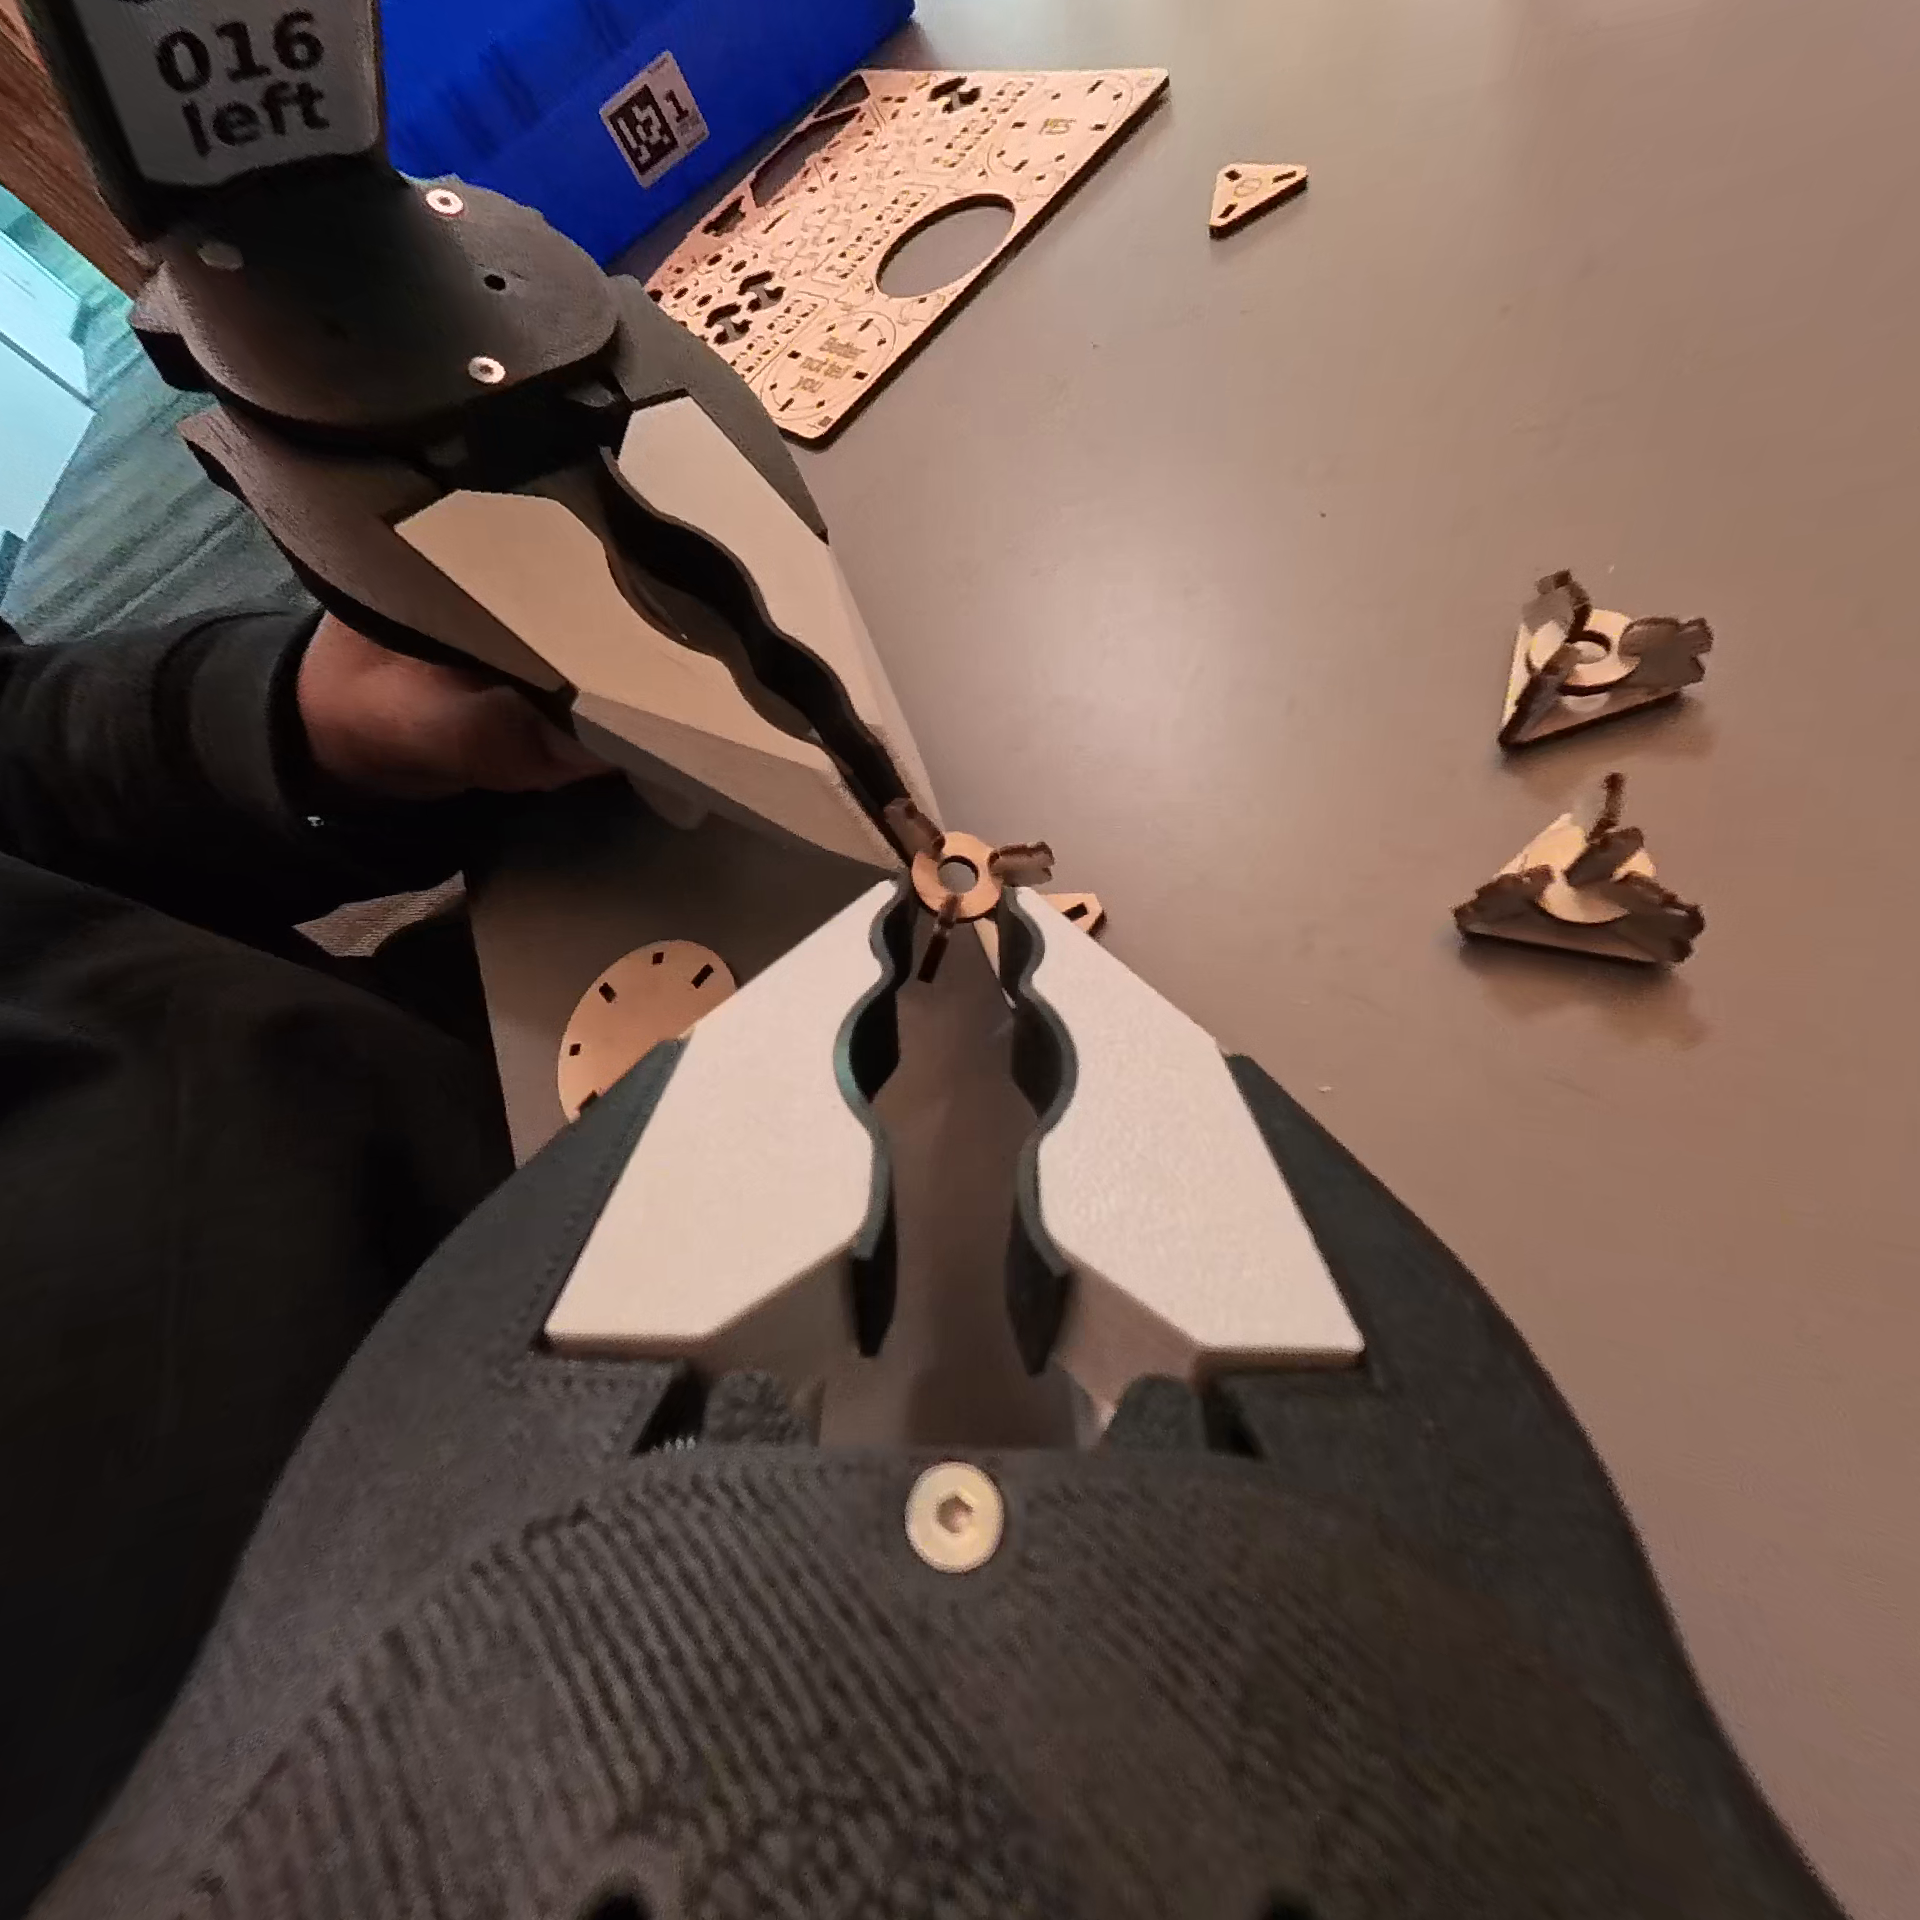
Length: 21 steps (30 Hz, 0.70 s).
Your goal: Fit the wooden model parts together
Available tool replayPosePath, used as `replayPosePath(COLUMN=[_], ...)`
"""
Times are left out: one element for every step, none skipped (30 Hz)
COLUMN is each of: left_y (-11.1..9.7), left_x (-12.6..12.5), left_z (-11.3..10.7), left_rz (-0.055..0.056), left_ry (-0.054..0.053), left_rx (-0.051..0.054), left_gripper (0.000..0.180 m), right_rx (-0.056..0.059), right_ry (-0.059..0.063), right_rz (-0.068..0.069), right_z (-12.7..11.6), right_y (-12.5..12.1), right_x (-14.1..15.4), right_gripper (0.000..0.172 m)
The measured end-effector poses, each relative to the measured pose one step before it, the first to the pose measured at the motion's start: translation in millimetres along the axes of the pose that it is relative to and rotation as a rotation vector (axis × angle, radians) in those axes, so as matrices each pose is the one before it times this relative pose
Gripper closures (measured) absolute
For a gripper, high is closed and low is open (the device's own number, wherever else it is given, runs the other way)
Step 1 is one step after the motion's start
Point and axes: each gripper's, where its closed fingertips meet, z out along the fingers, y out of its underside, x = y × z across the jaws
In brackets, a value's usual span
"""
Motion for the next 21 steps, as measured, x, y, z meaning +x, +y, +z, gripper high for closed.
replayPosePath(left_y=[-0.08, -0.04, -0.08, 0.01, 0.17, 0.34, 0.42, 0.30, 0.27, 0.43, 0.13, -0.31, -0.14, 0.11, 0.26, 0.00, -0.03, 0.11, -0.10, -0.53, -0.68], left_x=[0.23, 0.37, 0.36, 0.26, -0.05, -0.54, -0.65, -0.14, 0.23, 0.30, 0.51, 0.49, 0.42, -0.05, -0.04, -0.08, 0.14, 0.02, 0.12, 0.29, 0.14], left_z=[-0.01, -0.14, -0.14, -0.05, 0.04, 0.08, 0.17, 0.29, 0.04, 0.01, -0.06, -0.31, -0.16, 0.15, 0.05, 0.08, 0.02, 0.04, -0.08, -0.40, -0.35], left_rz=[-0.0003, -0.0014, -0.0014, -0.0028, -0.0016, 0.0015, 0.0034, 0.0041, 0.0023, -0.0020, -0.0015, 0.0020, 0.0029, 0.0042, 0.0057, 0.0064, 0.0054, 0.0029, 0.0012, 0.0001, -0.0006], left_ry=[0.0024, 0.0045, 0.0041, 0.0017, -0.0022, -0.0076, -0.0084, -0.0049, -0.0013, 0.0007, 0.0031, 0.0031, 0.0004, -0.0040, -0.0057, -0.0060, -0.0044, -0.0020, 0.0003, 0.0020, 0.0023], left_rx=[0.0002, 0.0009, 0.0015, 0.0007, 0.0001, -0.0024, -0.0032, -0.0024, -0.0018, -0.0016, 0.0002, 0.0035, 0.0012, -0.0010, -0.0017, -0.0005, -0.0001, -0.0006, 0.0010, 0.0043, 0.0058], left_gripper=[0.180, 0.180, 0.180, 0.180, 0.180, 0.180, 0.180, 0.180, 0.180, 0.180, 0.180, 0.180, 0.180, 0.180, 0.180, 0.180, 0.180, 0.180, 0.180, 0.180, 0.180], right_rx=[0.0016, 0.0022, 0.0028, 0.0020, 0.0004, -0.0016, -0.0022, -0.0014, -0.0013, -0.0025, -0.0016, 0.0012, 0.0004, -0.0020, -0.0019, -0.0003, 0.0001, -0.0001, 0.0009, 0.0032, 0.0051], right_ry=[-0.0017, -0.0044, -0.0040, -0.0027, -0.0011, 0.0018, 0.0050, 0.0039, -0.0004, -0.0054, -0.0087, -0.0098, -0.0088, -0.0050, -0.0019, -0.0013, -0.0019, -0.0022, -0.0029, -0.0024, 0.0004], right_rz=[0.0019, 0.0044, 0.0041, 0.0042, 0.0041, 0.0046, 0.0029, 0.0007, 0.0031, 0.0075, 0.0093, 0.0099, 0.0089, 0.0059, 0.0041, 0.0037, 0.0037, 0.0034, 0.0035, 0.0006, -0.0035], right_z=[-0.25, -0.24, -0.36, -0.10, 0.07, 0.51, 0.57, 0.32, 0.05, 0.02, -0.02, -0.30, -0.21, 0.04, 0.20, -0.04, 0.04, -0.02, -0.06, -0.28, -0.40], right_y=[-0.10, -0.36, -0.32, -0.24, -0.06, 0.25, 0.20, 0.24, 0.34, 0.42, 0.37, -0.07, 0.18, 0.37, 0.35, 0.11, 0.13, 0.07, -0.05, -0.37, -0.65], right_x=[-0.12, -0.21, -0.21, -0.13, -0.21, 0.10, 0.28, 0.11, 0.02, -0.37, -0.48, -0.51, -0.56, -0.28, -0.15, -0.07, -0.11, -0.17, -0.18, -0.18, -0.33], right_gripper=[0.158, 0.158, 0.158, 0.158, 0.158, 0.158, 0.157, 0.158, 0.158, 0.158, 0.158, 0.158, 0.158, 0.158, 0.158, 0.158, 0.158, 0.158, 0.158, 0.158, 0.158])
